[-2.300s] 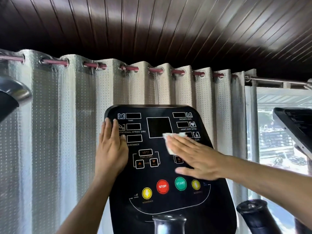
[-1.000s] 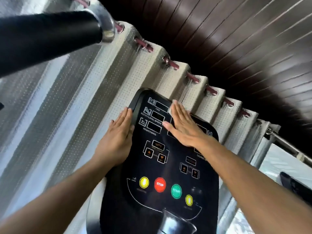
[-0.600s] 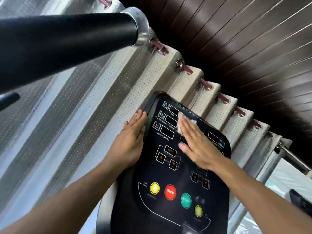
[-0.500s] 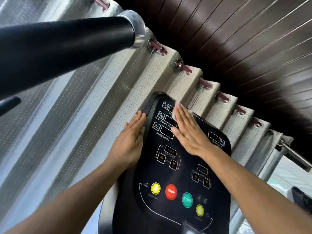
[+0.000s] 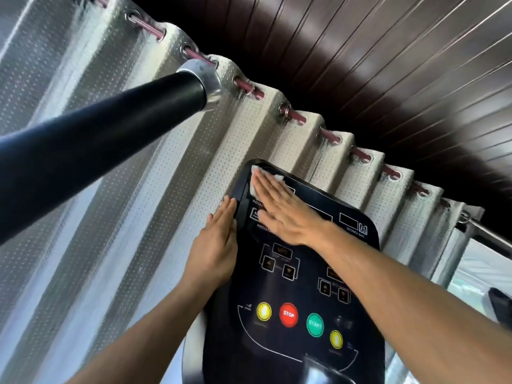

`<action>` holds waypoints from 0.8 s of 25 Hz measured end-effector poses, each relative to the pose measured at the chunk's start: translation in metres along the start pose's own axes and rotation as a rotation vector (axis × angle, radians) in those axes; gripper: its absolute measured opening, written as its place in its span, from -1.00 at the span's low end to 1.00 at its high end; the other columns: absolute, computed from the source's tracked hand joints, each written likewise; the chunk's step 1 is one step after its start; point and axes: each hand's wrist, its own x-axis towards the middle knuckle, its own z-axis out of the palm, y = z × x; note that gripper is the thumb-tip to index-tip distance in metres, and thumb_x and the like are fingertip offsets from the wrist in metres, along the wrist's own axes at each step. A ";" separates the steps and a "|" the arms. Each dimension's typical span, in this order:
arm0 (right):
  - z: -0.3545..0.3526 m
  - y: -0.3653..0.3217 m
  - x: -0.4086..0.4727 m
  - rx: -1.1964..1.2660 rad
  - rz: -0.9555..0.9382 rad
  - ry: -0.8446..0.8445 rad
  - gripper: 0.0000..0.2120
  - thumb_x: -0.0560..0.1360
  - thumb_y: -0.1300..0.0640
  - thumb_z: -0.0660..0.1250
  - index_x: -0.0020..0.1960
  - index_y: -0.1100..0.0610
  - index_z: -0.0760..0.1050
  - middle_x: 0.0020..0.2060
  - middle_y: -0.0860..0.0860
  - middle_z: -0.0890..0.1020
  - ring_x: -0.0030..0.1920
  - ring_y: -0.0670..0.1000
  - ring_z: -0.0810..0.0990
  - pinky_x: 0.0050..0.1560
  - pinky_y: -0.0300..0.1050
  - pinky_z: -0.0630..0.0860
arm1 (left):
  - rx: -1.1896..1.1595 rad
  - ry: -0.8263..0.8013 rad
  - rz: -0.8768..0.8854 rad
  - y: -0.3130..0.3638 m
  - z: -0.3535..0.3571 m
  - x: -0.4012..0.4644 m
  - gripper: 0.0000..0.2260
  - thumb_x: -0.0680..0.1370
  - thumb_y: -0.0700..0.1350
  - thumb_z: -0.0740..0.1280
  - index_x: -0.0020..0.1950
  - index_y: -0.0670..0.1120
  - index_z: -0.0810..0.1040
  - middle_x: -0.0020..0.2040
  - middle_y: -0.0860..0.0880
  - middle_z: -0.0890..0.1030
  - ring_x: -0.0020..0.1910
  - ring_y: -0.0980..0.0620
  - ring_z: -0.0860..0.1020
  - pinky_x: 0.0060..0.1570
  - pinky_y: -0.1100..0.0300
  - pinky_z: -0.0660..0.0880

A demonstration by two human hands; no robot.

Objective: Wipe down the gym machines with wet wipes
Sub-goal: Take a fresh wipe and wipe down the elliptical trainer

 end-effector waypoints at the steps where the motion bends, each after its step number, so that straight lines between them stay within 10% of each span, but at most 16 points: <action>1: -0.002 0.003 0.012 0.011 0.044 0.013 -0.26 0.59 -0.20 -0.23 0.61 0.11 -0.45 0.58 0.02 -0.45 0.58 -0.06 -0.45 0.63 0.12 -0.24 | 0.008 -0.001 -0.004 0.000 0.000 -0.001 -0.55 0.75 -0.10 0.08 0.66 0.01 0.21 0.65 0.10 0.15 0.63 0.16 0.10 0.61 0.23 -0.01; 20: 0.031 0.027 -0.069 0.377 0.805 0.020 -0.34 0.71 -0.08 -0.09 0.62 0.08 -0.41 0.58 -0.02 -0.42 0.60 -0.04 -0.38 0.60 0.00 -0.36 | 0.096 0.005 0.010 0.020 0.000 -0.015 -0.41 0.65 -0.35 0.03 0.69 -0.13 0.06 0.69 -0.08 0.04 0.67 0.05 -0.02 0.65 0.09 -0.11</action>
